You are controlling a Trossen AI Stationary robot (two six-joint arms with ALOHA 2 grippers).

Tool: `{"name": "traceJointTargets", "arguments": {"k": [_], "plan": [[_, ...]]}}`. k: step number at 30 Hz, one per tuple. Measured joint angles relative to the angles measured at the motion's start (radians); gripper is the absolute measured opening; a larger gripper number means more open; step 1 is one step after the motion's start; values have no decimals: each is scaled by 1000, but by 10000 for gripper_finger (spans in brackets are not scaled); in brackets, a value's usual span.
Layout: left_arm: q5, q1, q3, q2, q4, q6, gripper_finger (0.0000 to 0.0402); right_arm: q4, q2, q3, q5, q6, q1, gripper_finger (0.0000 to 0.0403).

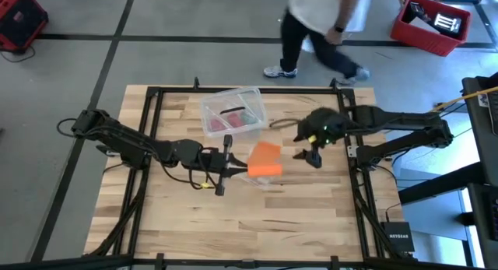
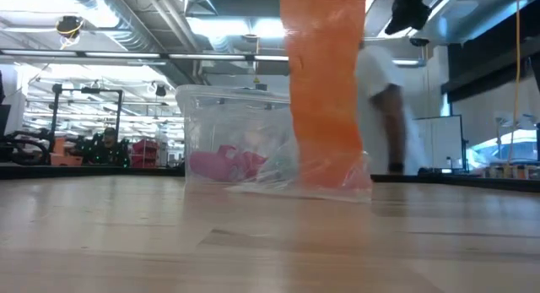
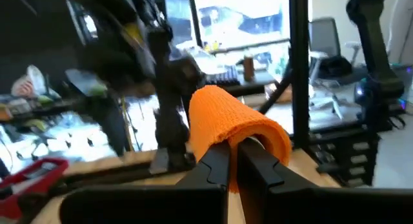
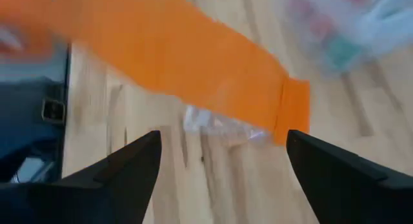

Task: Roll bandage
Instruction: Roll the orange bandage

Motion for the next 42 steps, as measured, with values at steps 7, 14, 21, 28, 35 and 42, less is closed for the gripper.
{"name": "traceJointTargets", "arguments": {"k": [7,14,21,28,35,42], "plan": [[-9,5,104,-23,6,120,4,283,-133,-225,285,-35,210,324],[-10,49,158,-24,-30,194,4,872,-149,-526,499,-116,323,319],[-11,89,160,-24,-29,176,4,998,-34,-574,554,-124,322,319],[-10,86,160,-24,-29,181,4,1165,133,-574,554,-255,320,258],[-9,85,160,-24,-24,180,4,1221,164,-573,532,-270,322,71],[-9,96,159,-41,6,209,4,1154,132,-541,474,-220,377,13]]}}
